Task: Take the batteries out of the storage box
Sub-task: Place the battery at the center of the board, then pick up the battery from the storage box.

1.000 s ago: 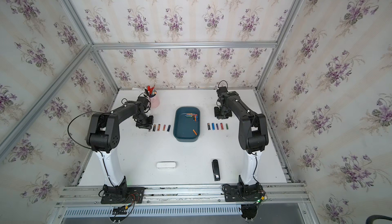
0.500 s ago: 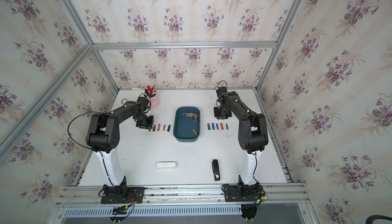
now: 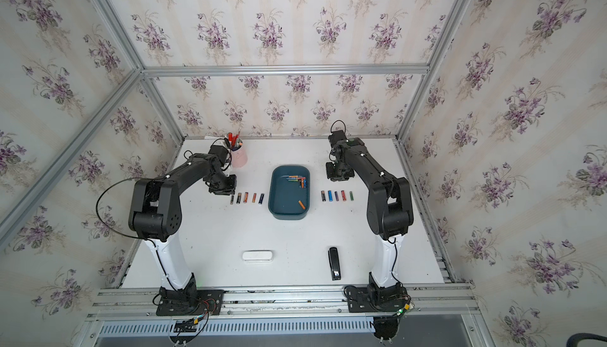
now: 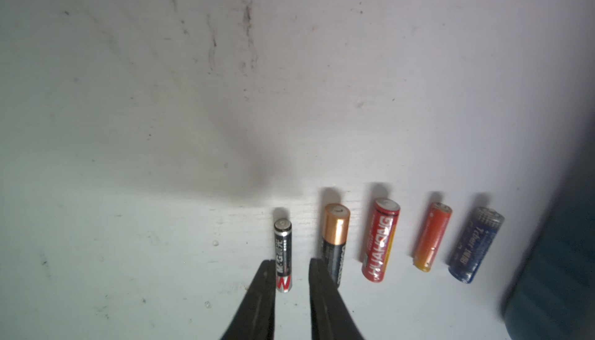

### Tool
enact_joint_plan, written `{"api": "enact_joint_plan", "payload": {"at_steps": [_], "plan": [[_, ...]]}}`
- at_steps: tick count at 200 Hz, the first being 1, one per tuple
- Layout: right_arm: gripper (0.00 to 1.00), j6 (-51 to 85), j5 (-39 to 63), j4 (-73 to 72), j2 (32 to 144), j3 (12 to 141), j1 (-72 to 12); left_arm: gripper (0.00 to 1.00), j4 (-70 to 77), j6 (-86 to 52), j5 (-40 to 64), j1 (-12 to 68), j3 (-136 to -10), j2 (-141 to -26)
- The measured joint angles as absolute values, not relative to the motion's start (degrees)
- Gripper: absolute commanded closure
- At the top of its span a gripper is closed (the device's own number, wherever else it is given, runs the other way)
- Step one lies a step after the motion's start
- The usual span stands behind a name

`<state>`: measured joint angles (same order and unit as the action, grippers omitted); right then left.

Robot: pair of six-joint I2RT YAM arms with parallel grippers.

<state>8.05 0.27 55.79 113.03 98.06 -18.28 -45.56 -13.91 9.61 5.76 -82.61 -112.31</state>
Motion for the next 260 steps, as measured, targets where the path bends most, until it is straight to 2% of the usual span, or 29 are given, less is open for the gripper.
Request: {"api": "enact_joint_plan", "payload": {"at_steps": [45,93,260], "plan": [[0.74,9.5,2.5,57.2,112.8,103.5,-27.6,0.74,-46.0,-14.0,10.3,5.8,-82.1,-109.6],[0.74,10.6,1.3,58.7,116.4,103.5,-36.0,0.73,-46.1,-14.0,11.1,5.8,-79.6,-108.2],[0.74,10.9,-3.3,59.7,128.1,104.6,-39.4,0.73,-46.1,-14.0,11.9,5.8,-75.9,-106.5]]}}
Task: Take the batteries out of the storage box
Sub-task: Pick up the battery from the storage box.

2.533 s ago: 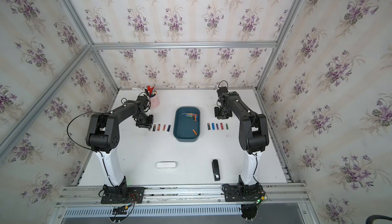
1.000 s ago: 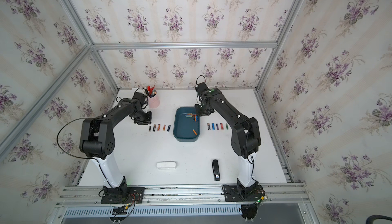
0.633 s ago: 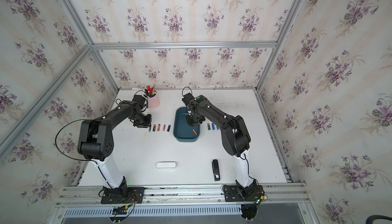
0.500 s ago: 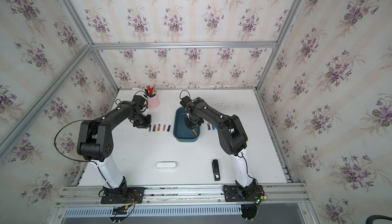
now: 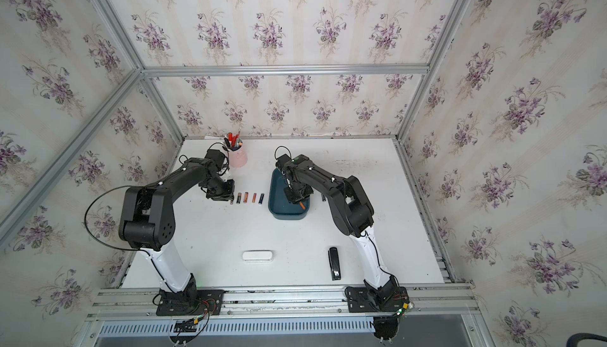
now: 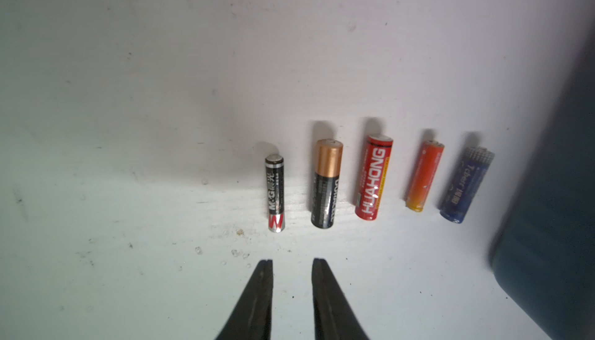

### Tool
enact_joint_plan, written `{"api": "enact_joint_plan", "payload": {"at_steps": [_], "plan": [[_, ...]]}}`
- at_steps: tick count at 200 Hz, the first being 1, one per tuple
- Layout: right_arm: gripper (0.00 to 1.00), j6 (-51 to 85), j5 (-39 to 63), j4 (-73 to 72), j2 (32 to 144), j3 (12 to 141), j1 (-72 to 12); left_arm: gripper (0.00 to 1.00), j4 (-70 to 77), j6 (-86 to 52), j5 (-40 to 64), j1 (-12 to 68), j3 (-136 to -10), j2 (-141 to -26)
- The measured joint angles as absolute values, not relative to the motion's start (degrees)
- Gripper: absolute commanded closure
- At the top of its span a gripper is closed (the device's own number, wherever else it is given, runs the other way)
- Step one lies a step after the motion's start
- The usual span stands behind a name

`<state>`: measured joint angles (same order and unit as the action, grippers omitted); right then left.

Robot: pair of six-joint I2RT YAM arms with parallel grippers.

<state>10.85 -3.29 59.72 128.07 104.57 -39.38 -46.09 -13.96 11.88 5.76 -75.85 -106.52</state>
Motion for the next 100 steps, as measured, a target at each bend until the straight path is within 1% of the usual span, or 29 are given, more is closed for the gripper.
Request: {"api": "enact_joint_plan", "payload": {"at_steps": [35,81,100], "plan": [[0.75,10.6,-4.6,60.3,129.7,105.2,-39.4,0.73,-46.1,-13.9,12.0,5.8,-75.7,-106.5],[0.83,10.4,-4.5,60.3,131.0,105.5,-39.4,0.72,-46.1,-13.9,12.0,5.8,-75.7,-106.5],[0.87,10.3,-3.8,60.2,131.1,105.6,-39.4,0.72,-46.1,-13.9,12.0,5.8,-75.7,-106.5]]}}
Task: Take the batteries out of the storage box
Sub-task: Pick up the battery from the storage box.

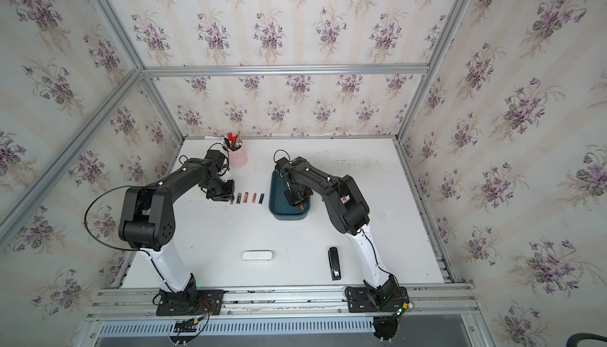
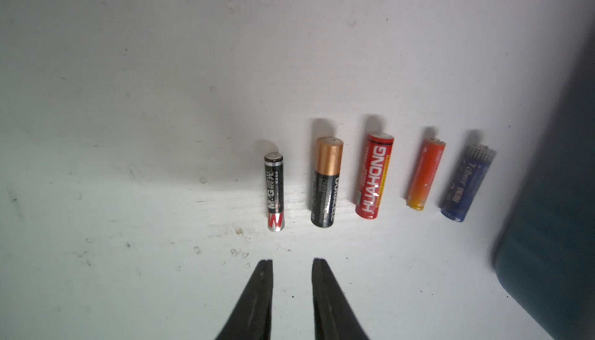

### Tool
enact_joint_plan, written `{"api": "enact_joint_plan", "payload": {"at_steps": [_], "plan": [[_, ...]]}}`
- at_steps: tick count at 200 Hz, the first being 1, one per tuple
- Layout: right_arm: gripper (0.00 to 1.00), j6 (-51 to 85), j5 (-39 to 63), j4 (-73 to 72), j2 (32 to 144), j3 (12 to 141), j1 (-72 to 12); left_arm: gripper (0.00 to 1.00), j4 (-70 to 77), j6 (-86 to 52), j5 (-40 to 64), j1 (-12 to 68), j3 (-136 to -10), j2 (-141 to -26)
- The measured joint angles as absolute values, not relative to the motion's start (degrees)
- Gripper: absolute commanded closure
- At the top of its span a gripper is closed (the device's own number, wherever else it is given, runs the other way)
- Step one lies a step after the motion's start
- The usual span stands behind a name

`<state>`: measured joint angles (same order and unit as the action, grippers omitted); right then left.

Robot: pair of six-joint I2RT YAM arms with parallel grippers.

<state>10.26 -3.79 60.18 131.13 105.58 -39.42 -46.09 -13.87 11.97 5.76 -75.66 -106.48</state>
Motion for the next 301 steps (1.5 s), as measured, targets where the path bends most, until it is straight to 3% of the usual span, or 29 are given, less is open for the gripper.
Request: {"api": "enact_joint_plan", "payload": {"at_steps": [41,178,231,301], "plan": [[0.92,10.1,-2.0,60.5,131.6,107.4,-39.3,0.73,-46.1,-13.7,12.0,5.8,-75.7,-105.8],[0.93,9.8,0.8,62.6,130.2,119.2,-35.8,0.72,-47.7,-13.5,12.2,6.2,-77.1,-105.4],[0.92,8.5,0.0,64.4,124.9,117.5,-28.1,0.73,-48.2,-13.6,12.3,6.7,-77.6,-105.4],[0.92,5.6,-3.7,61.8,117.3,102.2,-14.8,0.72,-48.3,-13.7,12.4,7.1,-78.3,-106.0]]}}
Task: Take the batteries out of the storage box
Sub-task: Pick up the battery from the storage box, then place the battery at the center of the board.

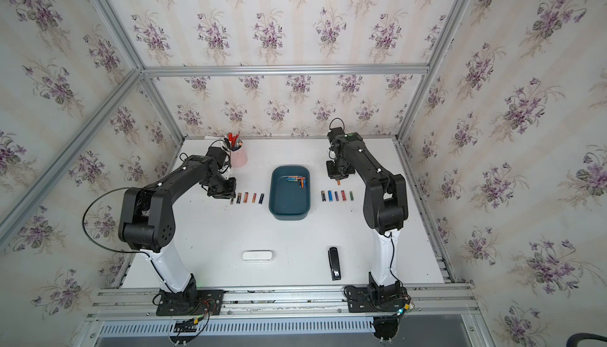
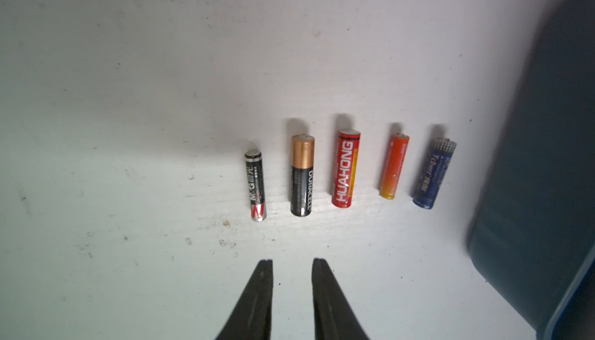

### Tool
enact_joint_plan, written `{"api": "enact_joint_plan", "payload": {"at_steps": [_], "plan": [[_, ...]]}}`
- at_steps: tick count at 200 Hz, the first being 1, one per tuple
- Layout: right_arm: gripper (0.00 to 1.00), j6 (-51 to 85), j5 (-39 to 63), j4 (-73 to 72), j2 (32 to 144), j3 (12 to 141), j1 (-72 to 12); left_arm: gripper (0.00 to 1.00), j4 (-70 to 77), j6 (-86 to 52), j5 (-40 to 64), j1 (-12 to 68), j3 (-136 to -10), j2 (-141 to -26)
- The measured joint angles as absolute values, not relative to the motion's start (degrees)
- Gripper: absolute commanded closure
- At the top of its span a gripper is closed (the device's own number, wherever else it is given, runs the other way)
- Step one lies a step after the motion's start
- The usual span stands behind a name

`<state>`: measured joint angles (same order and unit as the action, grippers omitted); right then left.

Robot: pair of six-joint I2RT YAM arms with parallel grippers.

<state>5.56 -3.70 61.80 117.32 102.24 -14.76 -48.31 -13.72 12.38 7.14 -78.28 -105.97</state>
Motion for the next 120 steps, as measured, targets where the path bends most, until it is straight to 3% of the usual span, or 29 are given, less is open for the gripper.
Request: {"api": "enact_joint_plan", "payload": {"at_steps": [120], "plan": [[0.92,4.1,-10.9,55.3,118.6,90.9,-6.3,0.72,-48.3,-13.7,12.4,7.7,-78.8,-107.1]]}}
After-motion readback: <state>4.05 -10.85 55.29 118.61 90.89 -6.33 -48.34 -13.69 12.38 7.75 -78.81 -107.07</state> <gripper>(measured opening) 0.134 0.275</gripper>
